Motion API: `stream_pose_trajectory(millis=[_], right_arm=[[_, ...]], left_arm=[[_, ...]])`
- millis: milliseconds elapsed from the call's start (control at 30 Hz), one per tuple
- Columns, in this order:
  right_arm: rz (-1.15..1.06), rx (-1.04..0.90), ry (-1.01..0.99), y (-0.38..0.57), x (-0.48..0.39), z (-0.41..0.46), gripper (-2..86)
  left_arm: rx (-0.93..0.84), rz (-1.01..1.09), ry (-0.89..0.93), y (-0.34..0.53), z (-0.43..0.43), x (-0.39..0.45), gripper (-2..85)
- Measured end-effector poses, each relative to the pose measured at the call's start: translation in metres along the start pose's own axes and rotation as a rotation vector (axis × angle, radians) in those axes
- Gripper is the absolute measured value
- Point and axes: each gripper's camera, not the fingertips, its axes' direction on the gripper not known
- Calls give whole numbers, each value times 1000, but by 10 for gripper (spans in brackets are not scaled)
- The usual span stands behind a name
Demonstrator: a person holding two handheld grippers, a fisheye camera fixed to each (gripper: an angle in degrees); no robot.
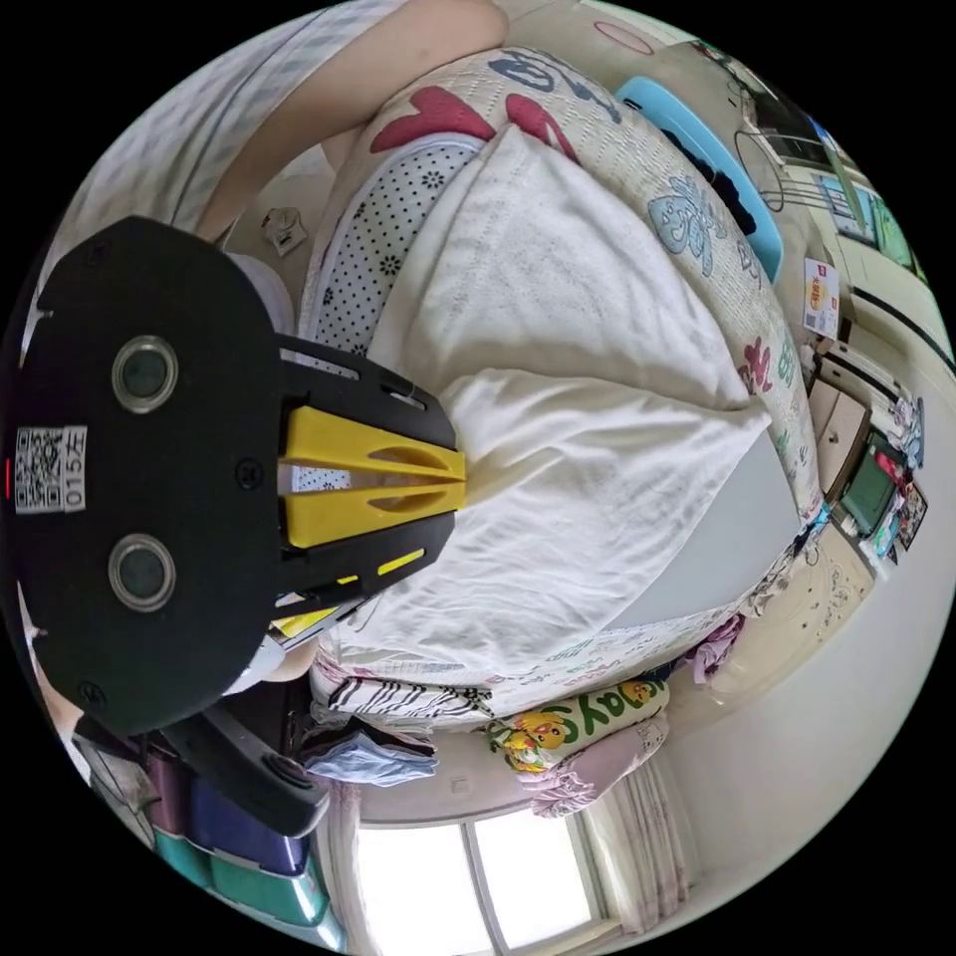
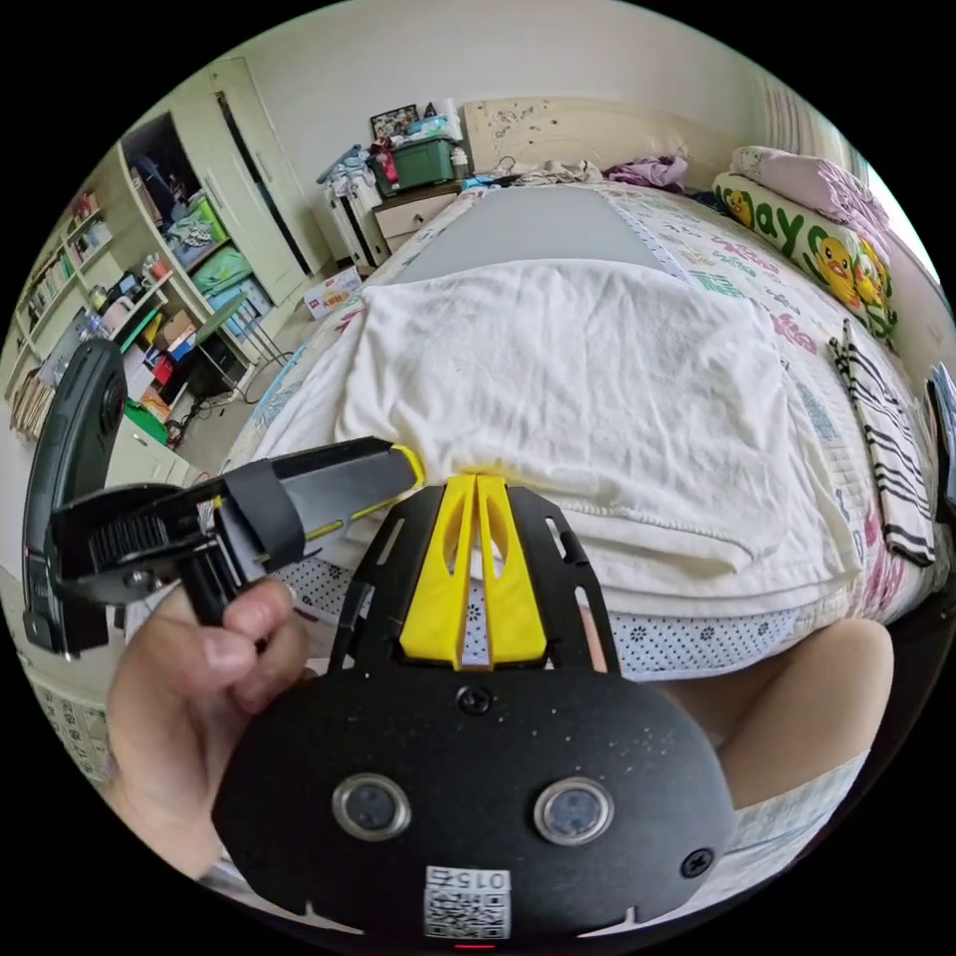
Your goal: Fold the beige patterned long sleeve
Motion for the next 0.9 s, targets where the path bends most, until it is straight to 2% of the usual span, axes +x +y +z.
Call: stream_pose_trajectory(millis=[133,233,300,400,467,500,567,667,800,900], right_arm=[[-95,-26,-115,18,17,13,-9],[-135,180,-265,46,49,-17,-5],[-135,266,-230,62,70,-35,-1],[-126,375,-130,85,112,-63,13],[-40,364,-73,94,157,-74,58],[-14,350,-66,95,169,-75,74],[111,305,-64,105,218,-68,120],[292,153,-107,115,278,-32,125],[384,17,-137,122,314,18,114],[429,-50,-166,121,332,59,114]], left_arm=[[66,104,1,15,-14,-9,-7],[155,320,134,31,-38,-6,-6],[235,472,230,39,-54,4,-5],[318,602,241,38,-59,31,0],[309,711,320,30,-53,54,10],[307,793,406,23,-46,71,40],[305,820,484,4,-26,97,90],[203,876,495,-34,27,156,116],[-4,942,269,-78,145,248,110],[-160,923,179,-104,242,294,113]])
